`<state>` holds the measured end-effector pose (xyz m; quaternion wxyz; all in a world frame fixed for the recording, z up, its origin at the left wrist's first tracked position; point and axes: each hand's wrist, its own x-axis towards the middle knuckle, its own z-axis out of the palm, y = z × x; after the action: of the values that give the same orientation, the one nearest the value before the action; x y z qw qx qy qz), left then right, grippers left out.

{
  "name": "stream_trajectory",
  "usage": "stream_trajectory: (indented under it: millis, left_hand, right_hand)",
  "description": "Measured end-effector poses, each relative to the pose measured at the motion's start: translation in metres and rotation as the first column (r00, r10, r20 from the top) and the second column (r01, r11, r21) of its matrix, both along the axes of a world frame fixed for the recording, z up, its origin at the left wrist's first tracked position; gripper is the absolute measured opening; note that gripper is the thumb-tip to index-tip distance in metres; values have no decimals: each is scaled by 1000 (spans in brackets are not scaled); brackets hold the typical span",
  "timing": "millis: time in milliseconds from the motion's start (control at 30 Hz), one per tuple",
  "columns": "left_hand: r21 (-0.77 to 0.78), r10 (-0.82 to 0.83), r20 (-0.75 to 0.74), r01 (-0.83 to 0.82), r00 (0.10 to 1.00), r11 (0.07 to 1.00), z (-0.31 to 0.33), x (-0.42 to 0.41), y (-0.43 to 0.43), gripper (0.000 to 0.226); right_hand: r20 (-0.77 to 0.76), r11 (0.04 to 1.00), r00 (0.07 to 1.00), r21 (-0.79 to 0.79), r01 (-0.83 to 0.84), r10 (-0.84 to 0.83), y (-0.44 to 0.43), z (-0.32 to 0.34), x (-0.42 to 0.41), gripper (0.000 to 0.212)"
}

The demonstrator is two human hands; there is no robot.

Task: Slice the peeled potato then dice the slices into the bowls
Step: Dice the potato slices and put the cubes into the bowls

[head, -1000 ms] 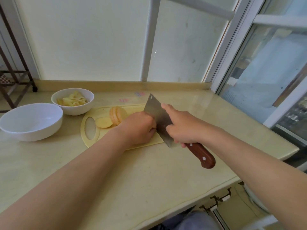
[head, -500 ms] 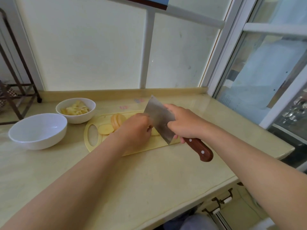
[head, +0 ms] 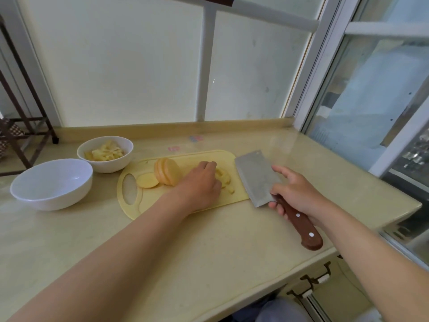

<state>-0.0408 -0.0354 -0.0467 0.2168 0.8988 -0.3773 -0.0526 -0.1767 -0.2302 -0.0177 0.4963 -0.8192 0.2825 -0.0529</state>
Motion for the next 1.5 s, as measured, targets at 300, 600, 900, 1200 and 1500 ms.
stream_trajectory:
  millis: [300,600,900,1200,1500]
  left_hand:
    - [-16,-13,76,14,997,1000,-11,-3,-4,53]
    - [83,58,40,-61,998,995,-19,17,-25,71]
    - [-31,-43,111,46,993,998,-22,13,-28,39]
    - [-152,-113,165,139,980,979,-25,10,-31,34]
    - [-237,-70,142,102,987,966,-16,8,-30,28]
  right_hand:
    - [-138,965,979,-193,-177,152,9,-3,10,62]
    - [-258,859,950,-433,-274,174,35,-3,27,45]
    - [-269,809,951,-519,-277,152,55,-14,43,37]
    - [-111,937,976,-278,-210,186,50,-10,32,58]
    - [31,978,979,-68,-198,200,42,-5,32,49]
